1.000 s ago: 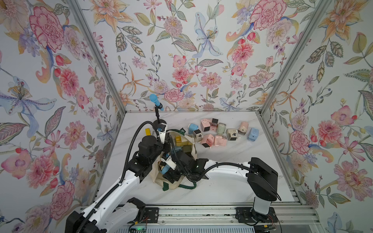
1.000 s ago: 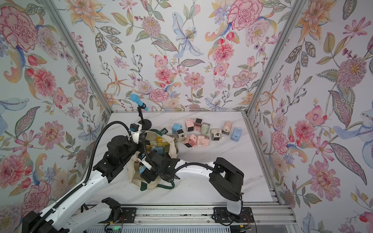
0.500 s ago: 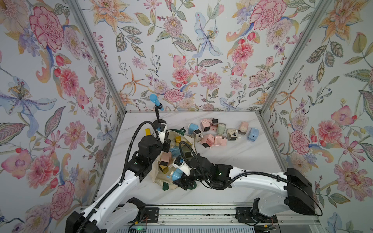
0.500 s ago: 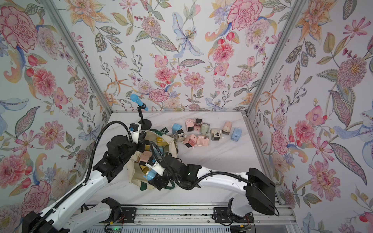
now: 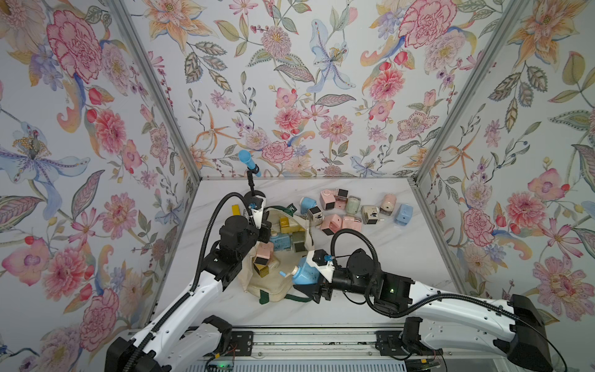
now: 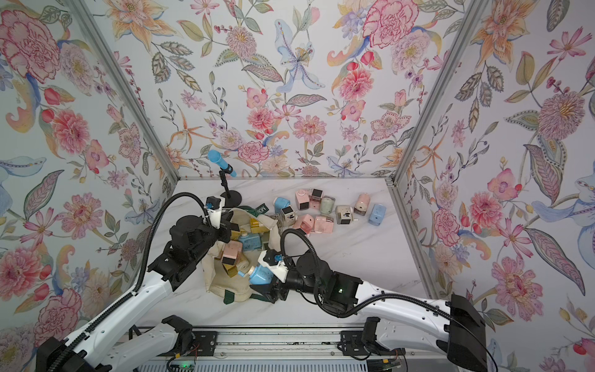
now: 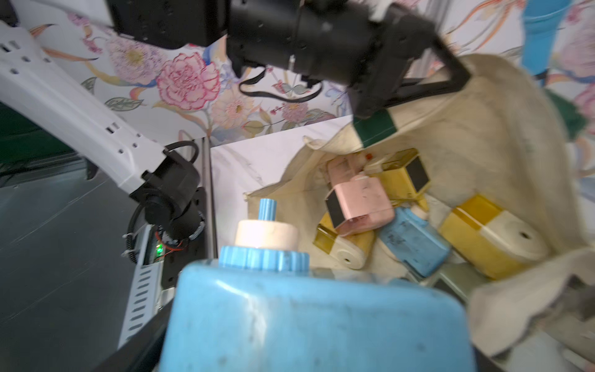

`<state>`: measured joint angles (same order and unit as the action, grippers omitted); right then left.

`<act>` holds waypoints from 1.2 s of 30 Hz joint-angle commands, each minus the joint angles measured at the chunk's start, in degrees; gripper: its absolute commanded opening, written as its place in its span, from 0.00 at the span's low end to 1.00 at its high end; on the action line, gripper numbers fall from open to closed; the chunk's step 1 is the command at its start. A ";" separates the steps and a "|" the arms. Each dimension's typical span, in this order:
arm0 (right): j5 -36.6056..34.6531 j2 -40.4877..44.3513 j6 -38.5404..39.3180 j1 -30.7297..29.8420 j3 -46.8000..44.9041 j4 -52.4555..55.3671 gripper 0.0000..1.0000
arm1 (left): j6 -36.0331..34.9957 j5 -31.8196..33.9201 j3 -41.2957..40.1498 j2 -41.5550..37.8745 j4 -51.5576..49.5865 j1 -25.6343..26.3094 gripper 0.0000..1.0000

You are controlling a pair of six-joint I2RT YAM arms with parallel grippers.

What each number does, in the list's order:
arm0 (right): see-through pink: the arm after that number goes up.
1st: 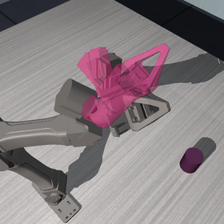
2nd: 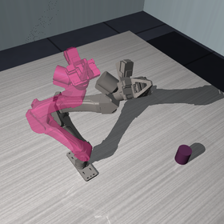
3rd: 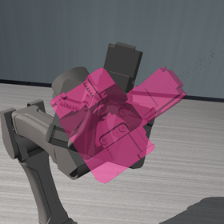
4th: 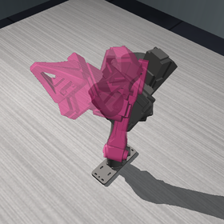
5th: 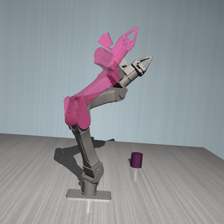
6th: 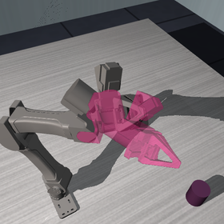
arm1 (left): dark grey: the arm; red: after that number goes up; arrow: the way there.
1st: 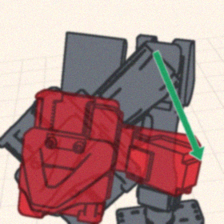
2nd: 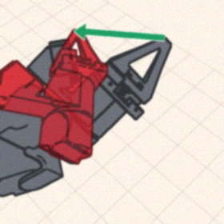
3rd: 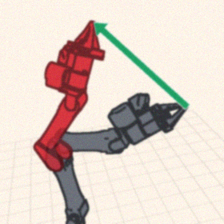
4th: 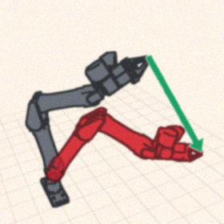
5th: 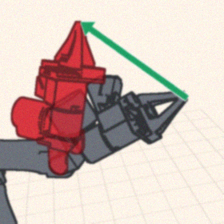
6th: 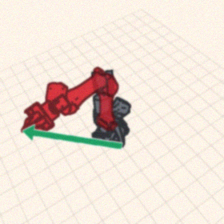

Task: Take out the pencil sharpeners from the tote bags
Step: Place the pencil sharpener at the center of the board.

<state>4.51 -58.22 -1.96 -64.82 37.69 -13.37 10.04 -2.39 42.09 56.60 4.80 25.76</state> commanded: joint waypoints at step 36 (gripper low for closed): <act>7.90 -30.98 -44.69 59.72 -2.75 -15.11 0.78 | 1.58 -0.38 2.12 -1.19 0.03 -0.89 0.00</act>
<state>11.64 -87.61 -46.33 -5.13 32.01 -24.99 11.16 -2.79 42.19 56.58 4.71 25.61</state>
